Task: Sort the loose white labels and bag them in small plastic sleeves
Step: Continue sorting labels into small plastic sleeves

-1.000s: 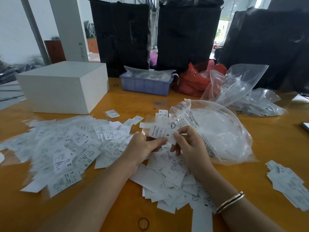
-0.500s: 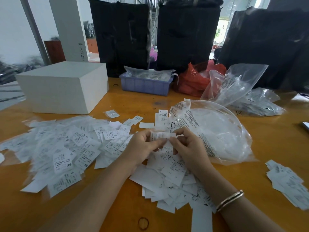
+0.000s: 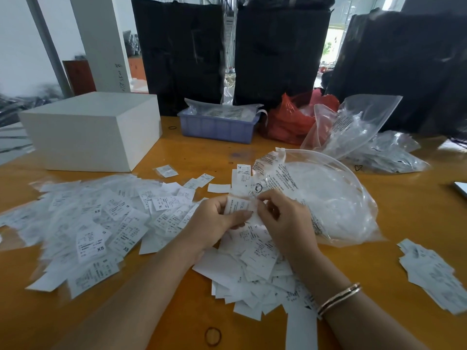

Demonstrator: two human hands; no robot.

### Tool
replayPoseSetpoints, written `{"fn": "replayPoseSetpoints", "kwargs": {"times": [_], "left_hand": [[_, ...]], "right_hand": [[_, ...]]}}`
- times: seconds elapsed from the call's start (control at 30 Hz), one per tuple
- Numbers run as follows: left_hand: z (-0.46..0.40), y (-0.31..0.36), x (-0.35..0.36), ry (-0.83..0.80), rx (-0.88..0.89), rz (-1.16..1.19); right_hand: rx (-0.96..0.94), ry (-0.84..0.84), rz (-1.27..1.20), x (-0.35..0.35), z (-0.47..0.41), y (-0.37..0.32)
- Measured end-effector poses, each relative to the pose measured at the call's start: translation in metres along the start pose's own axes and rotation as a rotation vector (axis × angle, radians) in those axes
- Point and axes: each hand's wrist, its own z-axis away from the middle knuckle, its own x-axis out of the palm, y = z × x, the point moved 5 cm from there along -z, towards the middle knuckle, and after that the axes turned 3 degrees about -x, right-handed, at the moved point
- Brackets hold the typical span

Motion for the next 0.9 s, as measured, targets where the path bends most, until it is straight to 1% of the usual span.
{"fn": "replayPoseSetpoints", "kwargs": {"times": [0.1,0.2,0.4,0.57,0.67,0.73,0.77,0.83,0.9], "left_hand": [[0.000,-0.001,-0.001,0.021,-0.007,0.046],[0.000,-0.001,-0.001,0.027,-0.020,0.056],[0.000,-0.002,-0.003,0.011,-0.025,0.052],[0.001,0.000,-0.001,-0.013,-0.019,0.070],[0.000,0.001,-0.003,0.006,-0.008,0.085],[-0.001,0.001,-0.006,0.039,-0.009,0.101],[-0.001,0.001,-0.008,0.060,-0.006,0.106],[-0.003,0.002,-0.012,0.089,0.018,0.079],[-0.002,0.003,-0.012,0.090,0.045,0.022]], "right_hand": [[0.003,0.022,0.033,0.000,-0.001,-0.001],[0.022,0.027,-0.007,-0.002,0.001,0.001],[0.066,-0.080,-0.136,0.002,0.000,0.005],[0.079,-0.044,-0.196,0.001,0.000,0.009],[0.051,-0.026,-0.155,0.001,0.000,0.009],[0.070,-0.002,-0.118,-0.001,0.000,0.011],[0.096,0.012,-0.131,-0.002,0.000,0.012],[0.160,0.020,-0.238,-0.005,0.000,0.013],[0.199,-0.047,-0.341,-0.001,0.001,0.011]]}}
